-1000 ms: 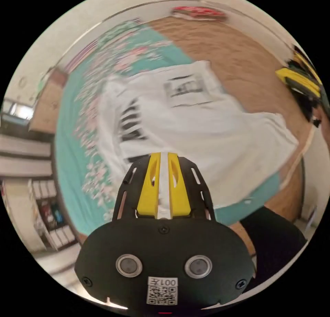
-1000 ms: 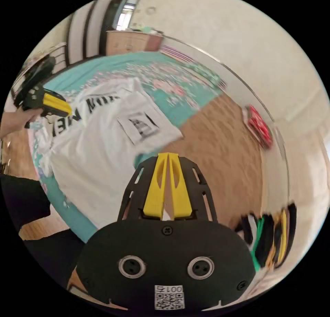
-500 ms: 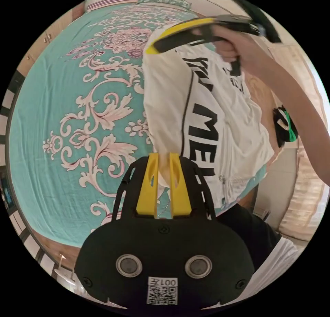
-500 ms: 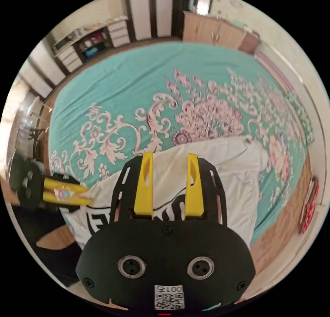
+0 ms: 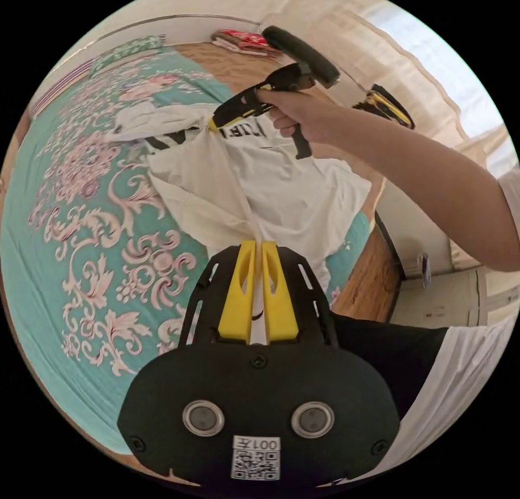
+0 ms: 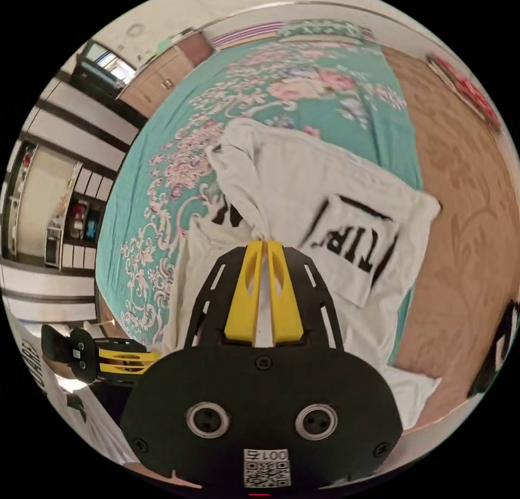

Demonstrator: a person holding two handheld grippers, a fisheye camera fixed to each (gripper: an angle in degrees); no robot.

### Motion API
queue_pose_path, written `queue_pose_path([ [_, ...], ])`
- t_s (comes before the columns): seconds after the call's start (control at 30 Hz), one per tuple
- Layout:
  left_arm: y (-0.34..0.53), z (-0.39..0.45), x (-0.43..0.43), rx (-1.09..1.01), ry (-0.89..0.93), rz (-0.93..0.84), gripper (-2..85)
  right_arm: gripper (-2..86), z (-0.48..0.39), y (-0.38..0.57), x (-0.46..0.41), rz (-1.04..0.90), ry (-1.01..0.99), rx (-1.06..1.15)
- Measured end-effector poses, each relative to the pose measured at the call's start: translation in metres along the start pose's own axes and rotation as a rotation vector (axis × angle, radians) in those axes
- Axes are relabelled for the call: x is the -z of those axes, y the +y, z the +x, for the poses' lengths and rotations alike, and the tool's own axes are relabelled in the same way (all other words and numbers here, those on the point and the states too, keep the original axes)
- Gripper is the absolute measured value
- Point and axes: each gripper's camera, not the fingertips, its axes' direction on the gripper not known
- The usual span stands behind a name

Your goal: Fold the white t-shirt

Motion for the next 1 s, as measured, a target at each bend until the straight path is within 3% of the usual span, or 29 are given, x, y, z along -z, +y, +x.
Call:
queue_pose_path([
  [0.13,0.006,-0.012,-0.006,0.032,-0.056,-0.054,4.8,3.1,0.043,0.019,0.008,-0.016,-0.074,-0.096],
  [0.23,0.023,-0.059,0.01,0.233,-0.122,0.009,6.2,6.3,0.016,0.015,0.044,0.123,-0.116,0.017],
  [0.3,0.03,-0.092,0.003,0.348,-0.045,-0.008,6.8,8.2,-0.014,0.004,0.048,0.13,-0.183,0.148],
  [0.4,0.033,-0.12,-0.021,0.401,0.129,-0.039,5.0,10.4,-0.058,-0.023,0.018,0.003,-0.22,0.314],
  [0.53,0.044,-0.124,-0.024,0.437,0.074,0.006,-0.3,5.6,-0.082,-0.055,-0.047,-0.196,-0.144,0.362],
  [0.6,0.056,-0.127,-0.011,0.474,0.064,0.05,-0.7,3.8,-0.086,-0.056,-0.053,-0.181,-0.04,0.382],
  [0.87,0.138,-0.147,0.068,0.59,-0.006,0.232,-0.9,1.7,-0.078,-0.069,0.011,0.053,-0.408,0.395],
  [1.0,0.165,-0.16,0.083,0.64,-0.046,0.276,-0.9,1.3,-0.093,-0.096,0.006,0.035,-0.423,0.419],
])
